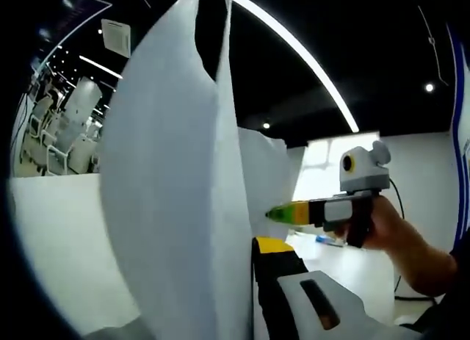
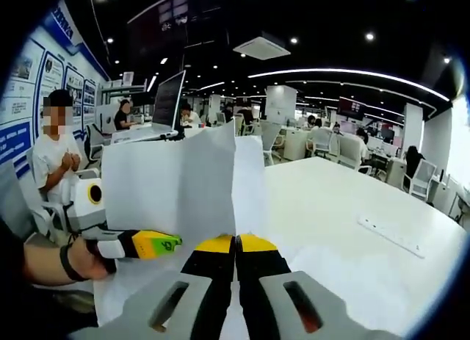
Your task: Organize the stack of printing papers by aligning and flattening the scattered papers on the table
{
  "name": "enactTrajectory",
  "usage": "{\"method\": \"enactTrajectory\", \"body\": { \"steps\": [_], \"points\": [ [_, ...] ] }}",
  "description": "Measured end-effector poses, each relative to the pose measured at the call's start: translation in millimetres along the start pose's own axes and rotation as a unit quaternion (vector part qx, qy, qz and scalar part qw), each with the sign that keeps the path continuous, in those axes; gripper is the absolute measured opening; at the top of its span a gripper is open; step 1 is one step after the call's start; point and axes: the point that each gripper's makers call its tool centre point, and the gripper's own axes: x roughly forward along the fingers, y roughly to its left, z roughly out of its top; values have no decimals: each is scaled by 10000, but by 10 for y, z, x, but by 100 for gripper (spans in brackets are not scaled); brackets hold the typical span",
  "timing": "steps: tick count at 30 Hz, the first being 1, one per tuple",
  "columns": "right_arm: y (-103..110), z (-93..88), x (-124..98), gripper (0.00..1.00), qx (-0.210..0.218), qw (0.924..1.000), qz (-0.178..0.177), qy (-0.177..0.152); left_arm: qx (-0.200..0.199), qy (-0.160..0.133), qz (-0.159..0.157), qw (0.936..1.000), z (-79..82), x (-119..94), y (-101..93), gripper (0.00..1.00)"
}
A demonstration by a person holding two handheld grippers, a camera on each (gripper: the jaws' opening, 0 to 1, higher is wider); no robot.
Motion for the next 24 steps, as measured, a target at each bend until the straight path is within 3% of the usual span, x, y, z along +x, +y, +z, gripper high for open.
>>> {"method": "enactTrajectory", "body": {
  "steps": [24],
  "points": [
    [-153,18,-9,0,64,10000,-2,-30,-6,65,-14,10000,-25,3,0,6]
  ]
}}
